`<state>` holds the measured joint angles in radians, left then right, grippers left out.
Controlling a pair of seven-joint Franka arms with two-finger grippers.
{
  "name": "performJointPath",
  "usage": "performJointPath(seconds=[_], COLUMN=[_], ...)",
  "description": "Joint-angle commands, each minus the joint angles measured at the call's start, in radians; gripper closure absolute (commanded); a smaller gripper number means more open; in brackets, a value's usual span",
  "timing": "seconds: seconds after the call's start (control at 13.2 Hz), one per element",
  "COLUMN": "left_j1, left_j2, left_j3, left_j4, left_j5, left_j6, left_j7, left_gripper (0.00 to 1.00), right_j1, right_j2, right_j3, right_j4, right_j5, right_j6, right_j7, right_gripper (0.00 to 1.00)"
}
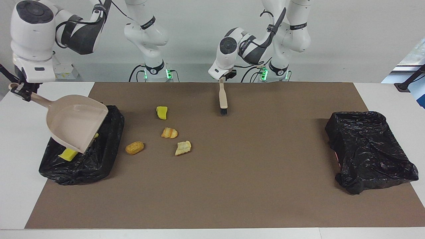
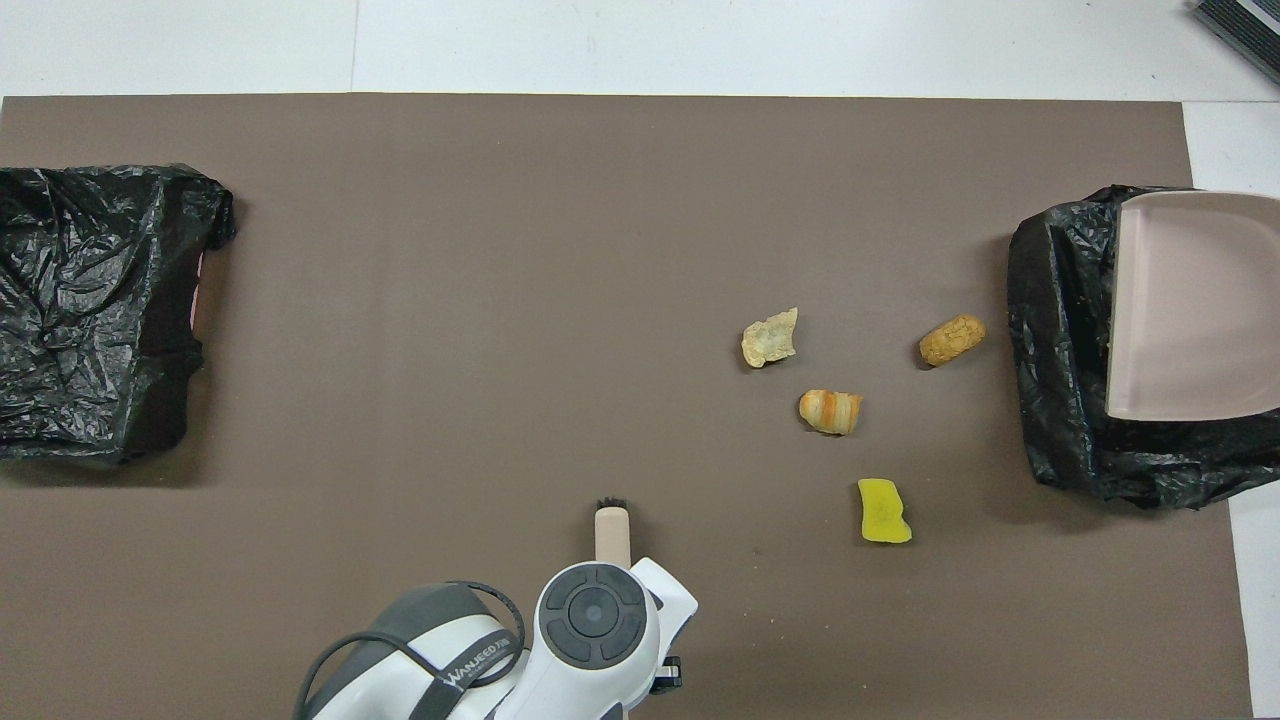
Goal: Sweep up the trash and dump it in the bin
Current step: 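Bring the empty dustpan back to the table center with the right gripper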
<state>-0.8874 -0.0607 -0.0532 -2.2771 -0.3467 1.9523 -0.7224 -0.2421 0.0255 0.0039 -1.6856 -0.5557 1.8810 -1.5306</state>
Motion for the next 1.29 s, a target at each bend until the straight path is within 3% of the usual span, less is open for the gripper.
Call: performJointPath(seconds=[0.0, 0.23, 0.38, 0.68, 0.91, 1.21], left_j1=[0.050, 0.137, 0.217, 0.381, 0.494, 0.579], left_j2=[0.013, 0.064, 0.079, 0.053, 0.059, 0.051], left_j3=[-0.004, 0.000, 0.000, 0.001, 0.001, 0.006], left_j4=[0.053, 0.180, 0.260, 0.376, 0.525, 0.657], left_j5=[0.069, 0.167, 0.198, 0.247, 0.249, 0.298], left_j6=[-0.041, -0.101, -0.109, -0.130, -0.271, -0.406], left_j7=[0.052, 0.136, 0.205, 0.314, 0.455, 0.550], left_gripper=[0.37, 0.17, 0.00, 0.00, 0.00, 0.00], right_j1=[-0.005, 0.061, 0.116, 0.243, 0.352, 0.489], right_j2=[-0.039, -0.071, -0.078, -0.067, -0.032, 0.074], right_j3=[0.011, 0.018, 0.018, 0.018, 0.018, 0.018], right_j4=[-0.048, -0.101, -0.115, -0.143, -0.143, -0.115], right_j5=[0.100, 0.146, 0.207, 0.338, 0.413, 0.571], right_j6=[-0.005, -0.013, -0.081, -0.128, -0.143, -0.103], right_j7=[0.019, 0.203, 0.367, 0.807, 1.151, 1.554], right_gripper=[1.00, 1.00, 1.00, 1.00, 1.00, 1.00])
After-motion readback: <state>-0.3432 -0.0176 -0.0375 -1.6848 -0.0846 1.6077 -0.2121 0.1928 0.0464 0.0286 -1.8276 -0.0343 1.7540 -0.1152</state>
